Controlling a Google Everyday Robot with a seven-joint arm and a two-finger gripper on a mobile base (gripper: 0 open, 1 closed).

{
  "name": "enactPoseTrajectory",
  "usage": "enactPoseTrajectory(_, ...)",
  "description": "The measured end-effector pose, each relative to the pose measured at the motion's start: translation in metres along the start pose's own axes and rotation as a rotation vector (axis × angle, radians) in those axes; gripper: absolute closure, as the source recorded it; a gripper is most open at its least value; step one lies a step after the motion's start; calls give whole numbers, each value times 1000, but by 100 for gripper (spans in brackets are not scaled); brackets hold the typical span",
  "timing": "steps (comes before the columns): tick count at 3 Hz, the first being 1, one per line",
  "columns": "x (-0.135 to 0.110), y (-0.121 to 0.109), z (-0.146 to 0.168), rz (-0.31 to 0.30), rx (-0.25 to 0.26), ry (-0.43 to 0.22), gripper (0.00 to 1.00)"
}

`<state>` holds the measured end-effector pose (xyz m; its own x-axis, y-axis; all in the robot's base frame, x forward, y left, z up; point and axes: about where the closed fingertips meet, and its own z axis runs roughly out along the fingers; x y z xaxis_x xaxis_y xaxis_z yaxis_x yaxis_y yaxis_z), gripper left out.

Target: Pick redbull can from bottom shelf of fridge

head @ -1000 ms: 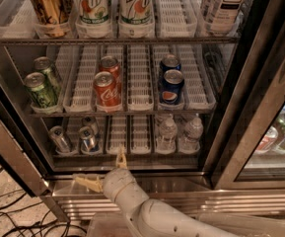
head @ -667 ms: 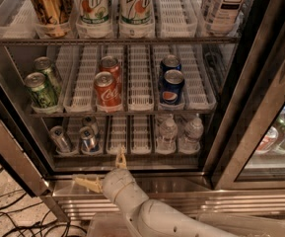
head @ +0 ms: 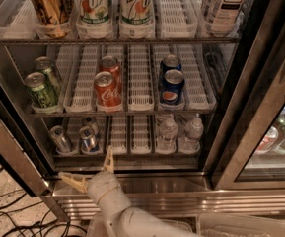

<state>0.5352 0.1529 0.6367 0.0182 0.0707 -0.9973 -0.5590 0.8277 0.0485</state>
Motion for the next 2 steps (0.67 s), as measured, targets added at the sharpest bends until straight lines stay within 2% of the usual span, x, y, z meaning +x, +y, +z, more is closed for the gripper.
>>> enactPoseTrajectory(1, 16, 34, 13, 6, 34, -38, 0)
enactPoseTrajectory(2, 33, 56, 20, 3, 61, -42, 0)
